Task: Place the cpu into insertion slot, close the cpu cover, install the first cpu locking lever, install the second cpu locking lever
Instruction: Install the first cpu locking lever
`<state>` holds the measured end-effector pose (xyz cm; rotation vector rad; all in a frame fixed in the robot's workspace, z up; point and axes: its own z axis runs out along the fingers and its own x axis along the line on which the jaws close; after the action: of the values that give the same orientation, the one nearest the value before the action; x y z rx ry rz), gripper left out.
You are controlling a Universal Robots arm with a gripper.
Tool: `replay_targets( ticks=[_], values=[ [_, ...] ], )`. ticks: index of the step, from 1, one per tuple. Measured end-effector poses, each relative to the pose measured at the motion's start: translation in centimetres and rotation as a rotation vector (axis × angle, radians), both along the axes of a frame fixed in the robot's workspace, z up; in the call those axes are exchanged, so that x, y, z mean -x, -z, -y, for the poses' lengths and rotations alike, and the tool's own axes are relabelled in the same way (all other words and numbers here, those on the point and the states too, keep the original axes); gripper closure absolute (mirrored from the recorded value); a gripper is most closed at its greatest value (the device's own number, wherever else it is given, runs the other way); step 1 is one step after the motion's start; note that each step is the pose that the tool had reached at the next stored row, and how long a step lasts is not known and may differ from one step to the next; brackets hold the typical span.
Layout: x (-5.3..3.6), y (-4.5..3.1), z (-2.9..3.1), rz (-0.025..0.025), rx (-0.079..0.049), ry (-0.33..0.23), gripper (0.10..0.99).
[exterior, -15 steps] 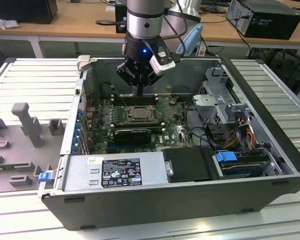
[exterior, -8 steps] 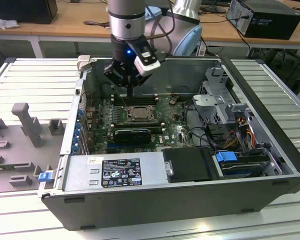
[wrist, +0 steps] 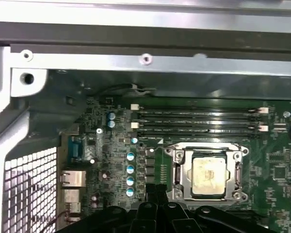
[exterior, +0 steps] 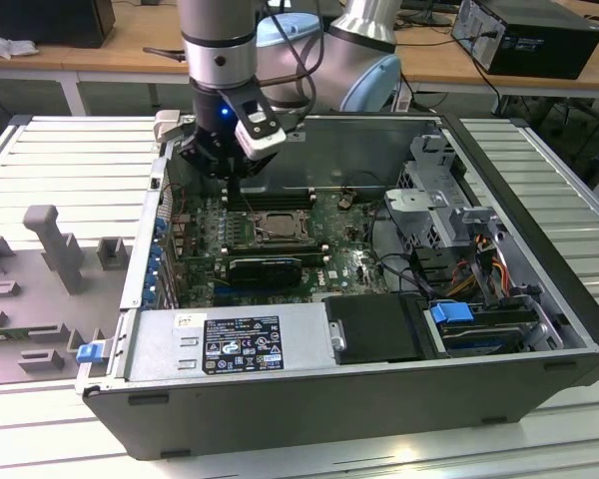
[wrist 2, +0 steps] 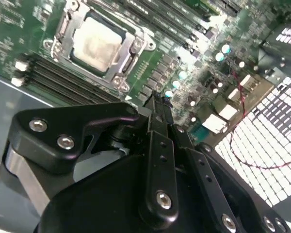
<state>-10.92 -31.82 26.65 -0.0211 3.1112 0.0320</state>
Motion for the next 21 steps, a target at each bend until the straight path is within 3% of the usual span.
replay_targets(
  ticks=[4, 11, 17, 18, 21],
  values=[
    [0.69, 0.55, -0.29, -0.0001, -0.001, 0.000, 0.980],
    [0.83, 0.91, -2.11, -0.0024, -0.002, 0.000, 0.980],
    [0.82, 1.22, -3.07, -0.0057, -0.002, 0.000, 0.980],
    [0.72, 1.24, -3.18, -0.0067, -0.002, 0.000, 0.980],
    [-1.15, 1.31, -3.42, -0.0101, -0.002, 0.000, 0.980]
  ],
)
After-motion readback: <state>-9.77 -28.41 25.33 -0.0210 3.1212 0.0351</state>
